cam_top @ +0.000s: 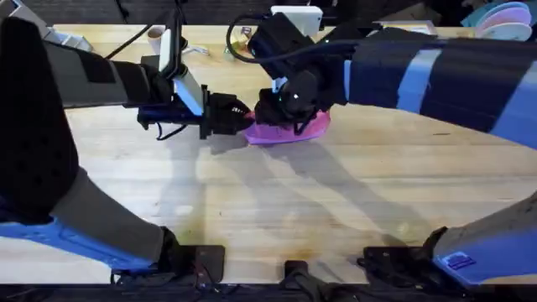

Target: Unzip the bag, pick up the pens from the table one at a time and place them inside, then zip the bag closed.

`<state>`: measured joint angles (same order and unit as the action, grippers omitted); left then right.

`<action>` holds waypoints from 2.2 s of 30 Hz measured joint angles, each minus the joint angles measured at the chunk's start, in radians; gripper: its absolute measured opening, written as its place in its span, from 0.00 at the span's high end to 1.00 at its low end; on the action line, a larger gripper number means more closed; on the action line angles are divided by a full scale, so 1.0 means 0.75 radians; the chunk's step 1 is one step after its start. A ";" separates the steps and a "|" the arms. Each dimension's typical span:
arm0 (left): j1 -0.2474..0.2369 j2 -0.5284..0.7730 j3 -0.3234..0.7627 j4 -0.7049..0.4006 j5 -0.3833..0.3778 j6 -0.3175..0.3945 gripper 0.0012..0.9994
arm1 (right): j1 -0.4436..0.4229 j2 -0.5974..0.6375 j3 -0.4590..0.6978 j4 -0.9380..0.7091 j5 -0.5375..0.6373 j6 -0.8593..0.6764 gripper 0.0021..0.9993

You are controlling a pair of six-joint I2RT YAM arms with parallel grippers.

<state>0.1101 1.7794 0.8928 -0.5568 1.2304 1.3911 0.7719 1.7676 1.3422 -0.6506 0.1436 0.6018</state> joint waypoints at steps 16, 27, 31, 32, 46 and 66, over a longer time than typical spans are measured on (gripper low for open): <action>0.000 0.000 0.000 0.000 0.001 0.000 0.96 | 0.000 -0.031 0.000 -0.009 -0.001 -0.045 0.78; 0.000 0.000 0.000 0.000 0.001 0.000 0.96 | 0.000 -0.042 0.000 -0.009 -0.001 -0.065 0.87; 0.000 0.000 0.000 0.000 0.001 0.000 0.96 | -0.003 -0.042 0.000 -0.010 -0.001 -0.066 0.88; 0.000 0.000 0.000 0.000 0.004 0.000 0.96 | -0.009 -0.052 0.000 -0.010 -0.003 -0.070 0.89; 0.000 0.000 0.000 0.001 0.006 0.000 0.96 | -0.074 -0.119 0.002 -0.006 -0.027 -0.098 0.97; -0.001 0.000 0.000 0.006 0.013 0.000 0.96 | -0.291 -0.121 0.002 -0.072 -0.073 -0.298 0.97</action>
<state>0.1097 1.7794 0.8928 -0.5522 1.2406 1.3911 0.5534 1.6772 1.3437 -0.7044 0.0887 0.3786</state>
